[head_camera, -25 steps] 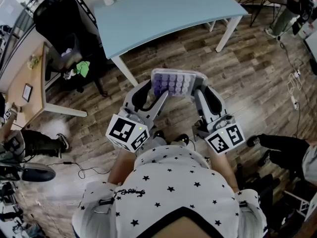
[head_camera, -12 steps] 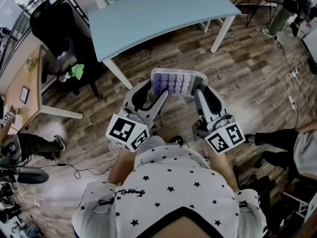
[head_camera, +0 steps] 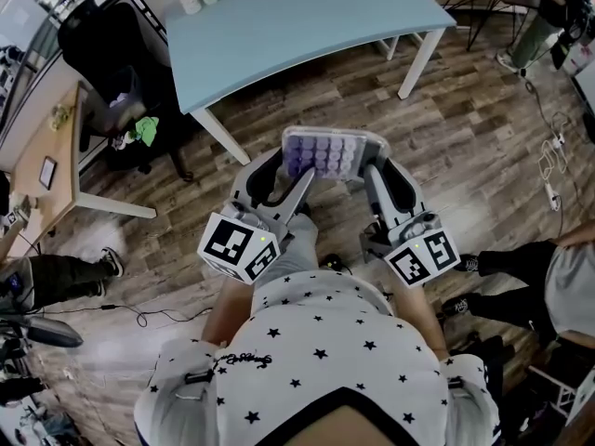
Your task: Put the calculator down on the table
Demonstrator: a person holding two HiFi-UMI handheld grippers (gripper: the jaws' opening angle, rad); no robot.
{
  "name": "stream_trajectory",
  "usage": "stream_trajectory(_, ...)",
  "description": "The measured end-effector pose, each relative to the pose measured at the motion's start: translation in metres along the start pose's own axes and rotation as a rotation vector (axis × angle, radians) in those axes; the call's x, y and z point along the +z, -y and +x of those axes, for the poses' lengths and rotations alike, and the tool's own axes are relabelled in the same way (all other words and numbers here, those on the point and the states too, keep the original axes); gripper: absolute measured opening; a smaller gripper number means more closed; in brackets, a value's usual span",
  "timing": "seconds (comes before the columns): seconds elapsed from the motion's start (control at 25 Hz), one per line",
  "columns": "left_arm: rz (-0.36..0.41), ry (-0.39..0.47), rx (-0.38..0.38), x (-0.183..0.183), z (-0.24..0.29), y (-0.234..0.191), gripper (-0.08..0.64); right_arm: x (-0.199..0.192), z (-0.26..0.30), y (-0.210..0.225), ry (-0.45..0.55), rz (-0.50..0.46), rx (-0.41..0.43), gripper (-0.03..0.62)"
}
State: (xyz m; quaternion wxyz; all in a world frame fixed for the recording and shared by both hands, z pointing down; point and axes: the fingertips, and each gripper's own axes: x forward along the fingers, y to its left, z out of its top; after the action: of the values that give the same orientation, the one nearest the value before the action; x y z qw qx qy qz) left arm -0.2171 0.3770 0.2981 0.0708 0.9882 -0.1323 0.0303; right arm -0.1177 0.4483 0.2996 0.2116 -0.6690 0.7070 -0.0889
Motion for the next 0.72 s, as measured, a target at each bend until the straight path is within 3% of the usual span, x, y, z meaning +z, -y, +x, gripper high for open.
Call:
stream_trajectory(0.4, -0.009, 0.011, -0.041, 0.003, 0.046, -0.025, 0.213, 0.007, 0.031, 0.036, 0.002, -0.014, -0.033, 0.072)
stream_trajectory(0.72, -0.024, 0.005, -0.051, 0.007, 0.094, -0.077, 0.213, 0.006, 0.09, 0.072, -0.011, -0.018, -0.055, 0.072)
